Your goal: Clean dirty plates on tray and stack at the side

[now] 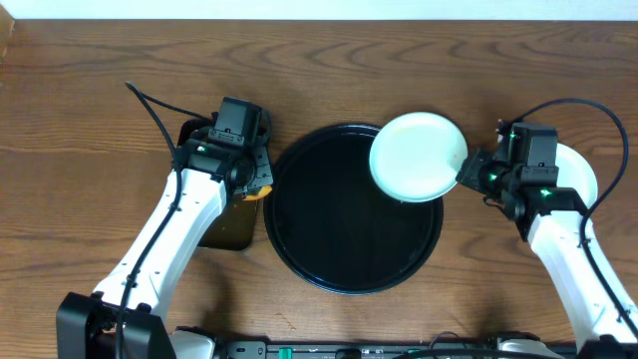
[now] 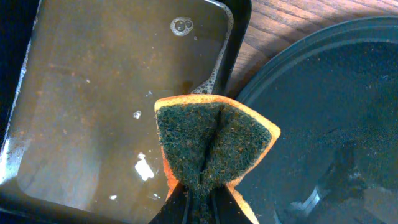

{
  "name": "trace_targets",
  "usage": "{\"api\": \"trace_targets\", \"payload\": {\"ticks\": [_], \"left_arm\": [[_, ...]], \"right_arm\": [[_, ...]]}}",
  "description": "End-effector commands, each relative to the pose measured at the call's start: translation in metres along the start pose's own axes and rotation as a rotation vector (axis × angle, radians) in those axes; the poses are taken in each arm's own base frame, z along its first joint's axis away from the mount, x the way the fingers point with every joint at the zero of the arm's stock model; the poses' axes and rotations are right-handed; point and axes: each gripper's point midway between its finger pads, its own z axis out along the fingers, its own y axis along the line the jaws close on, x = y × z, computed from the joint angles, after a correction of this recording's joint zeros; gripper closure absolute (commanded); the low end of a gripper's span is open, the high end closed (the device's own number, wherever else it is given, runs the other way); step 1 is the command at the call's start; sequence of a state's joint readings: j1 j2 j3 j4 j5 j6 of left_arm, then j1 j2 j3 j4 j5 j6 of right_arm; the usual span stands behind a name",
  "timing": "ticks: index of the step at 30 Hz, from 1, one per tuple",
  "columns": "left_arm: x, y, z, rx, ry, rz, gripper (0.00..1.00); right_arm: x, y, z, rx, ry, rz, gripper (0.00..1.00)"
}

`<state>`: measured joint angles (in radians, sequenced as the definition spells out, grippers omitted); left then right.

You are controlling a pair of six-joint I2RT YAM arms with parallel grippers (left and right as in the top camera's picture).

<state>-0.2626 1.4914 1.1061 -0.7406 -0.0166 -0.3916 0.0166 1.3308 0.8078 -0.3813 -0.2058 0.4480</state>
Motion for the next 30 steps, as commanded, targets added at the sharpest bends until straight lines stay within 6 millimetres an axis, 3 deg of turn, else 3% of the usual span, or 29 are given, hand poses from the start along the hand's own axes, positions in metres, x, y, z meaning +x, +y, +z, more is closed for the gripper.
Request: {"api": "trace_targets", "payload": {"ticks": [1,5,8,10,13,18,25,30], "left_arm": [[0.000,0.002,-0.002,-0.001,-0.003,0.002,0.92],[0.000,0.002,-0.002,-0.001,-0.003,0.002,0.92],[0.000,0.002,-0.002,-0.001,-0.003,0.002,0.92],[0.000,0.002,-0.002,-0.002,-0.003,0.002,0.92],[0.000,0.002,-0.002,-0.001,-0.003,0.002,0.92],[0.000,0.002,-0.002,-0.001,-0.004,0.002,0.92],[0.000,0.002,-0.002,-0.001,-0.003,0.002,0.92],[0.000,0.002,-0.002,-0.002,-0.003,0.002,0.92]], "right_arm": [[-0.008,0.020,-0.011,-0.008,-0.047,-0.195,0.99],[-0.015,0.037,-0.021,0.061,-0.078,-0.338,0.99],[-0.016,0.040,-0.023,0.085,-0.087,-0.343,0.98],[-0.012,0.034,-0.022,0.101,-0.064,-0.266,0.80],[-0.002,0.018,-0.019,0.138,-0.008,-0.213,0.64],[0.023,0.011,0.006,0.095,0.144,-0.274,0.71],[0.026,-0.021,0.055,0.115,0.210,-0.217,0.73],[0.037,-0.020,0.064,0.025,0.278,-0.178,0.82]]}}
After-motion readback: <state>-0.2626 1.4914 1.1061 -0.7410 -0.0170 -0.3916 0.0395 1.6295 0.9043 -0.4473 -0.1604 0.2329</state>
